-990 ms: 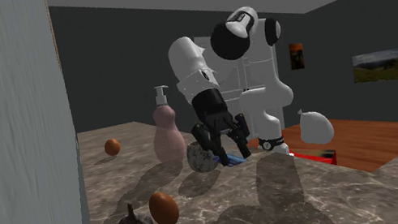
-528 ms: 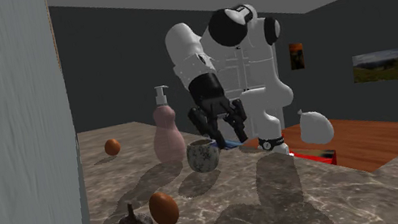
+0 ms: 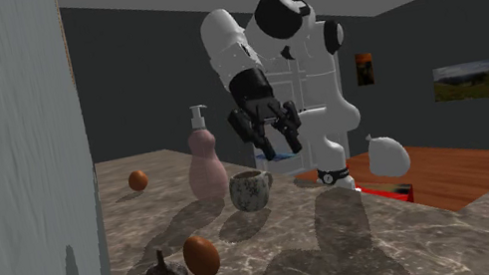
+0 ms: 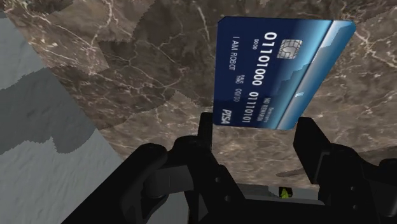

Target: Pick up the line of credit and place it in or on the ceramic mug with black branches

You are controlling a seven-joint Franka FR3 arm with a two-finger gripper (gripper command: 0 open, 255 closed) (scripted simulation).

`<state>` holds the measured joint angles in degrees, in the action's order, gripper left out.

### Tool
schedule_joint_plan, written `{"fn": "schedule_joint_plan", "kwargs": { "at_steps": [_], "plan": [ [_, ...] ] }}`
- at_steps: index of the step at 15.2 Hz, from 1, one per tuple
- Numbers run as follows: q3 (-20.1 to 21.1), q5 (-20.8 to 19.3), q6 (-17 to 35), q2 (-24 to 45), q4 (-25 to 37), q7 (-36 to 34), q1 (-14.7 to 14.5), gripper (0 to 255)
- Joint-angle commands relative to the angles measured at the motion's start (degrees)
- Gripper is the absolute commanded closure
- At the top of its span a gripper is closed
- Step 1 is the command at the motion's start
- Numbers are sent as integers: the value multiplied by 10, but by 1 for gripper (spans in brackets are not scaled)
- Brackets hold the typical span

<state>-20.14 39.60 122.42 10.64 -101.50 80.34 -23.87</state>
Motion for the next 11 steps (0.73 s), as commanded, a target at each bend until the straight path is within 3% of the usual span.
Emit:
{"fn": "schedule_joint_plan", "kwargs": {
  "at_steps": [1, 11],
  "plan": [
    [-4, -6, -4, -19, -16, 4, 2, 255],
    [-45, -65, -26, -182, -178, 59, 41, 255]
  ]
}}
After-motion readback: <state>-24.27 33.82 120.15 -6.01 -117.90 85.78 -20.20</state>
